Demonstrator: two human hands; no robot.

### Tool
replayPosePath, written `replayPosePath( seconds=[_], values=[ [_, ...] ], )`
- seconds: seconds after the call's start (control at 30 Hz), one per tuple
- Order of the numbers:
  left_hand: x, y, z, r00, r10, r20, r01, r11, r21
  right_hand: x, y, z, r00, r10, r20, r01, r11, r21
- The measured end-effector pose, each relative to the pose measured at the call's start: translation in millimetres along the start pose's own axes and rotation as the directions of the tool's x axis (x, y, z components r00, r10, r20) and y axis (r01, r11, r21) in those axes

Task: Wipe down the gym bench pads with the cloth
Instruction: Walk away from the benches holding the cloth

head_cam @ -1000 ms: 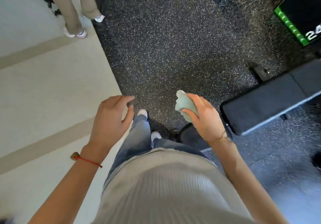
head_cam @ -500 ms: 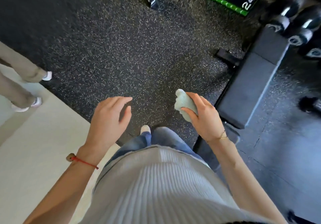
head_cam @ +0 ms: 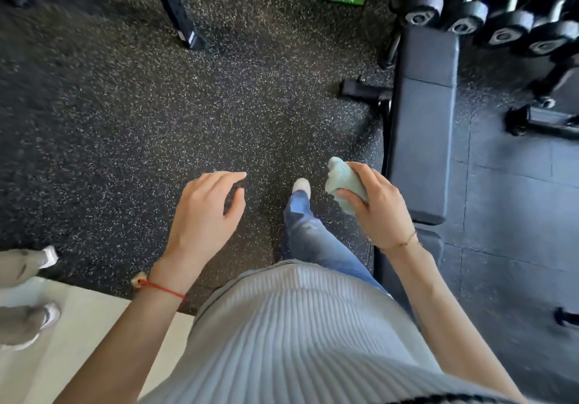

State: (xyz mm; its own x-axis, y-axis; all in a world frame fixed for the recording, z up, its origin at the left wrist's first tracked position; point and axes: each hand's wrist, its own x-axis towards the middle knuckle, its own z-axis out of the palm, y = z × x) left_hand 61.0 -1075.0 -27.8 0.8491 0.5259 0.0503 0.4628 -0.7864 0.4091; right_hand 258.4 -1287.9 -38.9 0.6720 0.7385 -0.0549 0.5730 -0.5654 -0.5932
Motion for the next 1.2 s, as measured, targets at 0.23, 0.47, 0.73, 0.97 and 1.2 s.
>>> replayPosePath(
  seconds=[0.23,0.47,0.73,0.97,1.2],
  values=[
    [165,2,0,0.999,0.053,-0.007,-0.053,0.998,-0.017,138,20,-36,0.999,0.035,-0.035,-0.036,0.999,-0.011],
    [306,1,0,0.998,0.051,-0.023,-0.052,0.998,-0.028,270,40,-73,1.0,0.008,-0.024,-0.009,0.999,-0.035],
    [450,-15,10,0.999,0.047,-0.018,-0.047,0.998,-0.033,411,65,-89,1.0,0.011,-0.011,-0.011,0.999,-0.034],
    [615,-40,19,0.998,0.067,-0.019,-0.068,0.997,-0.047,566,87,-101,0.998,0.056,-0.027,-0.056,0.998,-0.034],
    [787,-54,11,0.993,0.119,0.005,-0.118,0.992,-0.049,721,99,-133,0.992,0.095,-0.081,-0.096,0.995,0.002]
  ],
)
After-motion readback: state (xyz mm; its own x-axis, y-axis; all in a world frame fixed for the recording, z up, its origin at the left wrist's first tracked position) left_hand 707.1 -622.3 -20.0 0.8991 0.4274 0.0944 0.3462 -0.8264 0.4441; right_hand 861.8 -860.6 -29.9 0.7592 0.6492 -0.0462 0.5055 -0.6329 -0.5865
